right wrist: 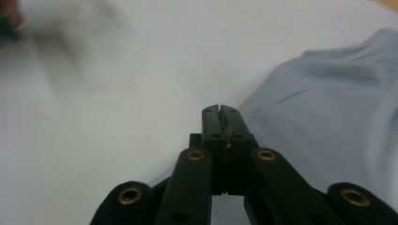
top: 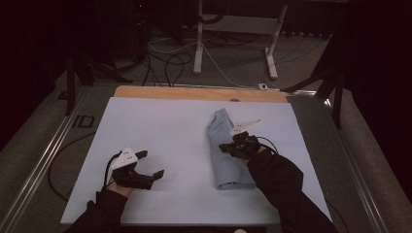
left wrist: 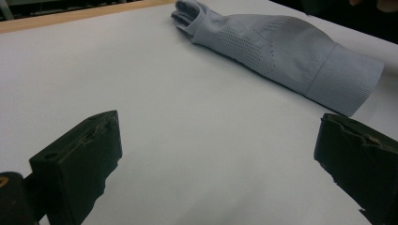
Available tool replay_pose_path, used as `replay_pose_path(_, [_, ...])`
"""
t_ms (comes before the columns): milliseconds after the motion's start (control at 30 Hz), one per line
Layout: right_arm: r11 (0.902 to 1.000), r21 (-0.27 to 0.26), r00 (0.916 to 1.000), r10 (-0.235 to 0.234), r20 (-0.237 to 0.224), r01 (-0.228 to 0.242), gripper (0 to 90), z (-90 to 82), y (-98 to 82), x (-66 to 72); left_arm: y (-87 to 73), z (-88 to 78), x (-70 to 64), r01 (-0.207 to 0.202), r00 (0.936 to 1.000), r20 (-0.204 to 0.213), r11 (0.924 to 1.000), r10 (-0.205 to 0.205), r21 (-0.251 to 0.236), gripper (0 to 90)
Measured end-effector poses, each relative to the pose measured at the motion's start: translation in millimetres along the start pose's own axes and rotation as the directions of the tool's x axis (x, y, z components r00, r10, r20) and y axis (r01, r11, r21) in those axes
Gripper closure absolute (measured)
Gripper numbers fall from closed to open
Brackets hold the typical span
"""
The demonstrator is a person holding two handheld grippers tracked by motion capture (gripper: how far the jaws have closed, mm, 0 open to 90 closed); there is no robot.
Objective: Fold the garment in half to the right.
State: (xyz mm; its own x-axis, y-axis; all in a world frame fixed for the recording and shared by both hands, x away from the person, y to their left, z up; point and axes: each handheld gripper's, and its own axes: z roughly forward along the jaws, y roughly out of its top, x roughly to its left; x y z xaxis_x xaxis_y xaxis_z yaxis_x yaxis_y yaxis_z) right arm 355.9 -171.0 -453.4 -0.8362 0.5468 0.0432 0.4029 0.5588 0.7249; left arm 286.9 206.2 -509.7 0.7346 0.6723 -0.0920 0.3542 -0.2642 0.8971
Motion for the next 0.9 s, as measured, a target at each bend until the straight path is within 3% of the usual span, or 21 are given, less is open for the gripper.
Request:
replay_pose_path(233, [0.9996, 0.025, 0.9984, -0.01, -0.055, 0.011, 90.0, 4.7, -23.8, 18.5, -0.7, 1.5, -0.4, -0.003, 1.0, 0.006, 1.0, 0.003, 0.002, 1.9])
replay_pose_path(467, [0.9981, 0.06, 0.9966, -0.009, -0.082, 0.014, 90.0, 18.0, -47.1, 25.6, -0.6, 2.8, -1.5, -0.009, 0.9999, 0.01, 1.0, 0.009, 0.004, 1.9])
replay_pose_path(700, [0.9946, 0.103, 0.9958, 0.0, -0.092, 0.009, 90.0, 31.0, -62.2, 32.0, -1.1, 2.7, -1.1, -0.006, 0.9999, 0.009, 1.0, 0.006, 0.002, 1.9])
replay_pose_path(900, [0.9951, 0.098, 0.9946, 0.004, -0.104, 0.007, 90.0, 31.9, -66.4, 37.6, -1.4, 3.5, -0.9, -0.003, 0.9999, 0.014, 1.0, 0.003, 0.003, 1.9])
